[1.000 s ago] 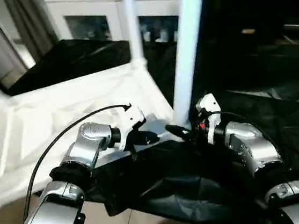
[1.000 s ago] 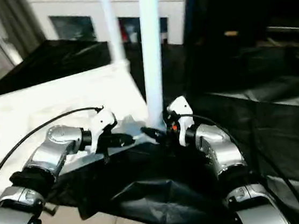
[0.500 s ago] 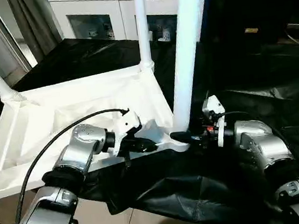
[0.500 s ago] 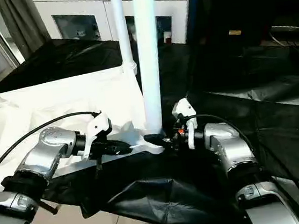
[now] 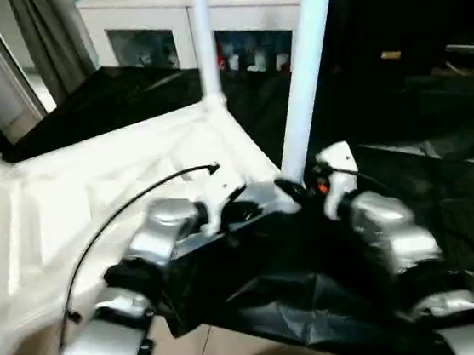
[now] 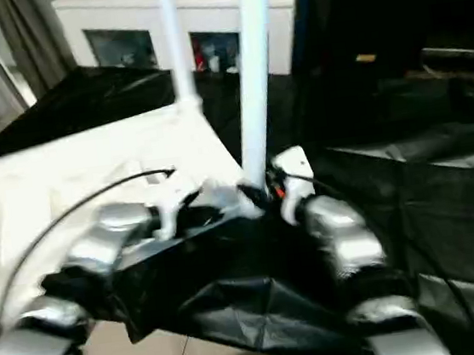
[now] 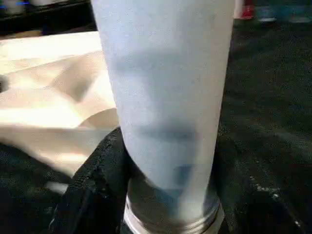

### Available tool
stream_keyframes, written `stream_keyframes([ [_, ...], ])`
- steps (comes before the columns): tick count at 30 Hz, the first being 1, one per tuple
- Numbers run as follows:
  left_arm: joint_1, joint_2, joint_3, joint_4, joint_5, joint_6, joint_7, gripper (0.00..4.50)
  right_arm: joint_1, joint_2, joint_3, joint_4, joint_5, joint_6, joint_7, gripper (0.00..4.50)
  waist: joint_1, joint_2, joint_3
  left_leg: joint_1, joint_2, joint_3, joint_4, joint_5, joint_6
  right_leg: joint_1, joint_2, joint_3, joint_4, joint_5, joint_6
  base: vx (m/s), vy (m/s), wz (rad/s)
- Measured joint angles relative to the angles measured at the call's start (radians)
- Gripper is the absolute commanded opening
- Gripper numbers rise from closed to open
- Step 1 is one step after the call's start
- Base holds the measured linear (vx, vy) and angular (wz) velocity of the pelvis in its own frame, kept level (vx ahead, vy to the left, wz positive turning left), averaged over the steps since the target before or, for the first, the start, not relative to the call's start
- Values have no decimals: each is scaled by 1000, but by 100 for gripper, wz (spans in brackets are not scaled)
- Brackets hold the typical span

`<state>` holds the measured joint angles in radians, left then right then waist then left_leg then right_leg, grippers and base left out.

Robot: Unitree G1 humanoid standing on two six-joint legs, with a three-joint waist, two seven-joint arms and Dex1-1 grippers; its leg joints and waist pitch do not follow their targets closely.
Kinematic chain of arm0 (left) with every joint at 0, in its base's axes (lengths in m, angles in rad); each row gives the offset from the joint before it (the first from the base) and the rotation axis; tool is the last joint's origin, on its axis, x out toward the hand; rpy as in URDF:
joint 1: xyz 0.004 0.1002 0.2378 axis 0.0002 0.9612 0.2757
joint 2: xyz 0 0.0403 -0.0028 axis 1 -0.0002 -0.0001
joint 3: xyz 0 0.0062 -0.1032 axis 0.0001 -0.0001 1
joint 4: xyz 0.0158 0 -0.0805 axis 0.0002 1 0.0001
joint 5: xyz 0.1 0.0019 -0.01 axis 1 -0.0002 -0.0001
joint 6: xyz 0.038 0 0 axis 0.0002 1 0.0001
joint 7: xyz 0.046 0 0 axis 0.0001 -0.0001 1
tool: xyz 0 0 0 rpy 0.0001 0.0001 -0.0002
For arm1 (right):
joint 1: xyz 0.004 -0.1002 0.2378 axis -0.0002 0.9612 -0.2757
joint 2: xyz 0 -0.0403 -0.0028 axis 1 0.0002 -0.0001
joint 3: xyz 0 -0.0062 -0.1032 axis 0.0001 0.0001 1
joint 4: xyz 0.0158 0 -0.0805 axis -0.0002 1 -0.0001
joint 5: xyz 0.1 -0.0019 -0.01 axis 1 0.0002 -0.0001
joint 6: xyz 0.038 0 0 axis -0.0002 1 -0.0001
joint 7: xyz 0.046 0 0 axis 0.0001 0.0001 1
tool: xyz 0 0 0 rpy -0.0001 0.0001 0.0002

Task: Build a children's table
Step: Rotate leg to tighten

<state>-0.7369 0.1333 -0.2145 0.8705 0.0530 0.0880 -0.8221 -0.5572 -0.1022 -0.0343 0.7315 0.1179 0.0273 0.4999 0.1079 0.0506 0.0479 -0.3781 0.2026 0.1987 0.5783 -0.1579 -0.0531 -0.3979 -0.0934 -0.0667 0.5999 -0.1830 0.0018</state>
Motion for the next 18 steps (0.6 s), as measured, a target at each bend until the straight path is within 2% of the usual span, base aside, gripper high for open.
stream_keyframes([
  [2,-12,-13,6,22,12,1,38,0,-27,43,-12,31,-20,-12,-95,208,-8,3,1,4,0,0,-1,0,0,2,0,0,-1,0,0,0,0,0],
  [5,-19,-18,11,35,18,-2,45,0,-35,56,-13,51,-34,-39,-125,208,-15,5,2,5,-2,-2,-7,0,0,4,0,-1,-9,0,1,0,0,0],
  [6,-19,-18,11,36,18,-4,41,0,-35,56,-13,53,-34,-42,-123,262,-16,5,1,5,-3,-2,-7,0,0,4,0,0,-10,0,1,0,0,0],
  [7,-19,-14,11,36,18,-4,30,0,-36,56,-13,54,-34,-42,-115,275,-17,5,1,5,-3,-2,-7,0,0,4,0,0,-10,0,0,0,0,0],
  [10,-19,1,11,35,16,-7,-3,0,-39,55,-12,57,-24,-46,-67,275,-19,5,1,5,-3,-2,-7,0,0,4,0,0,-9,1,-1,0,0,0],
  [11,-19,10,10,34,12,-8,-24,0,-39,45,-8,58,-24,-50,-37,319,-20,5,1,5,-3,-2,-7,0,0,3,0,0,-8,2,-2,0,0,0],
  [15,-6,63,-2,-2,1,-23,-140,0,-35,-33,34,43,-6,-49,180,319,-18,1,3,3,-2,-2,-7,0,0,-1,0,-1,-5,7,-8,0,0,0],
  [18,7,101,-14,-35,-13,-29,-230,0,-29,-84,62,22,-2,-49,314,319,-6,1,2,-2,1,-1,-7,0,0,-5,2,-3,-4,5,-7,0,0,0],
])
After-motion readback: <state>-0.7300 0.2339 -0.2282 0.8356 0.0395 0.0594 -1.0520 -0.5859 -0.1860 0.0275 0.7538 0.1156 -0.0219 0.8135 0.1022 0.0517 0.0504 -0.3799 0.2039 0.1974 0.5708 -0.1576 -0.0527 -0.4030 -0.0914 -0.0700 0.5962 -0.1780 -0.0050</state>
